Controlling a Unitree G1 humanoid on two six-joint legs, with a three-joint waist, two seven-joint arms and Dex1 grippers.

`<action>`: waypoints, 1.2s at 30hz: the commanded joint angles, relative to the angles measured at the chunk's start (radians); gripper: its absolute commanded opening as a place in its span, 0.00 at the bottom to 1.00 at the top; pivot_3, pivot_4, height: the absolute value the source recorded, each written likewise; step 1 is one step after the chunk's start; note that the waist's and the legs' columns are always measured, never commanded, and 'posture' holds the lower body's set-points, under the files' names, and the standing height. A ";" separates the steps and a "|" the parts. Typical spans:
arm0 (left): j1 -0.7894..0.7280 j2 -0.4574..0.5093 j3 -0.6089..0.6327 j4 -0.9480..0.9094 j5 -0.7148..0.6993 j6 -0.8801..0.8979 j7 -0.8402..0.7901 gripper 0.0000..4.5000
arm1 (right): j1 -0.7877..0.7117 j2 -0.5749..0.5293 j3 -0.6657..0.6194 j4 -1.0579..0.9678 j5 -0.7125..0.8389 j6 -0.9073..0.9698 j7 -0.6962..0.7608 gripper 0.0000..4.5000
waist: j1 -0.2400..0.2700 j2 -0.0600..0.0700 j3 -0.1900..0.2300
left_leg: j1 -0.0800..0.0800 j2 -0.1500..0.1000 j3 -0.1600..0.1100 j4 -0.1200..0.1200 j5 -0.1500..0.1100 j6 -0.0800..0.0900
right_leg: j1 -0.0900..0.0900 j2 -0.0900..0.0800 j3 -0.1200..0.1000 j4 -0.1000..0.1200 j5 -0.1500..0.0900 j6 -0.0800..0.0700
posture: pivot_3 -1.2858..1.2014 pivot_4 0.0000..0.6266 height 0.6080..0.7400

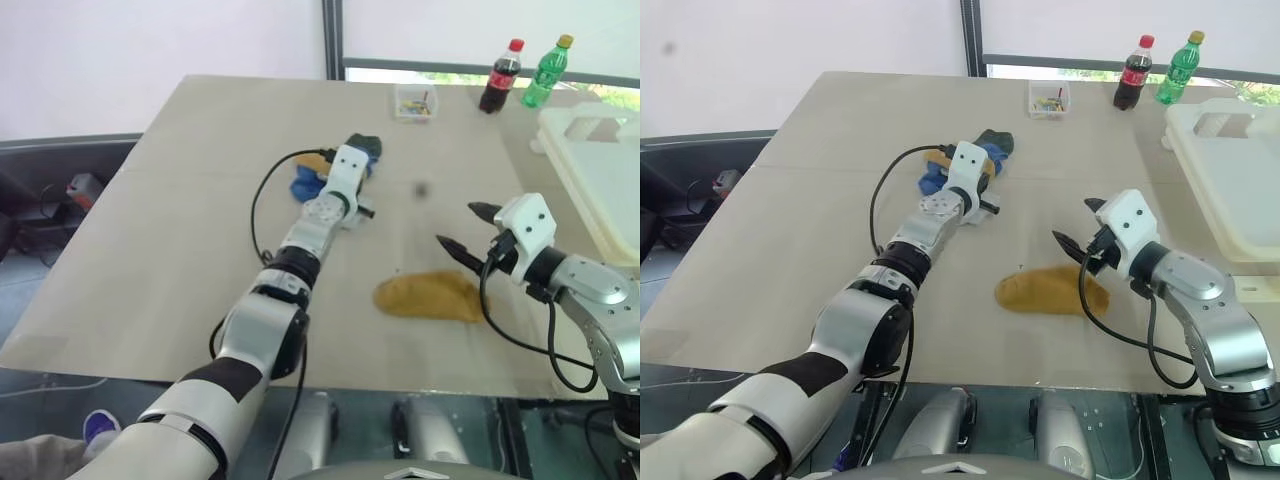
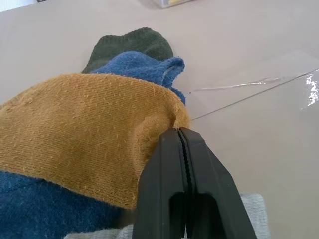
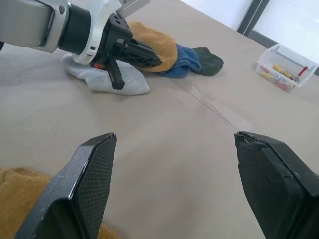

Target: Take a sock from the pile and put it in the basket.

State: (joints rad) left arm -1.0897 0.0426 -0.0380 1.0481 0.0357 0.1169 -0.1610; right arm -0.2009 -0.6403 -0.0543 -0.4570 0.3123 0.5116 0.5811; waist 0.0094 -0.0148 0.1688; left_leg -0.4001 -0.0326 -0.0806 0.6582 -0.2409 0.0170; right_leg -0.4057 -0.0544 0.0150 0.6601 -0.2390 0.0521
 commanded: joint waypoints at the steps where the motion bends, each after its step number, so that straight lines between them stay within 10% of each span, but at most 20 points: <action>1: -0.010 0.010 0.003 -0.055 0.002 -0.011 -0.012 0.12 | -0.006 -0.002 -0.008 -0.020 -0.016 -0.021 -0.004 0.88 | 0.000 0.000 0.000 | 0.000 0.000 0.000 0.000 0.000 0.000 | 0.000 0.000 0.000 0.000 0.000 0.000 | 0.52 0.24 1.00; 7: -0.022 -0.003 -0.007 -0.031 0.018 0.001 0.008 0.66 | -0.008 0.000 0.003 -0.010 -0.028 -0.026 0.006 0.88 | 0.001 0.000 0.000 | 0.000 0.000 0.000 0.000 0.000 0.000 | 0.000 0.000 0.000 0.000 0.000 0.000 | 0.52 0.24 1.00; 13: -0.038 -0.019 -0.008 0.006 0.030 -0.004 0.016 0.66 | 0.007 0.000 0.002 -0.018 -0.031 -0.021 0.007 0.88 | 0.001 0.000 0.000 | 0.000 0.000 0.000 0.000 0.000 0.000 | 0.000 0.000 0.000 0.000 0.000 0.000 | 0.52 0.24 1.00; 20: -0.048 -0.028 0.002 0.027 0.024 -0.010 0.018 0.02 | 0.022 0.000 -0.003 -0.029 -0.029 -0.015 0.004 0.88 | 0.000 0.000 0.000 | 0.000 0.000 0.000 0.000 0.000 0.000 | 0.000 0.000 0.000 0.001 0.000 0.000 | 0.52 0.24 1.00; 36: 0.122 -0.002 0.008 -0.398 -0.084 0.115 -0.195 0.02 | 0.020 0.003 0.003 -0.014 -0.029 -0.019 0.008 0.88 | -0.001 0.000 0.000 | 0.000 0.001 0.001 0.000 0.000 0.000 | 0.000 0.000 0.001 0.001 0.000 0.000 | 0.52 0.24 1.00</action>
State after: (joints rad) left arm -0.9761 0.0443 -0.0102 0.7529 -0.0225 0.2136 -0.3035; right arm -0.1719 -0.6384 -0.0435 -0.4528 0.2814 0.5021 0.5852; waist 0.0083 -0.0147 0.1687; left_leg -0.3996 -0.0317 -0.0798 0.6584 -0.2406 0.0165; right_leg -0.4059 -0.0544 0.0162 0.6612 -0.2389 0.0519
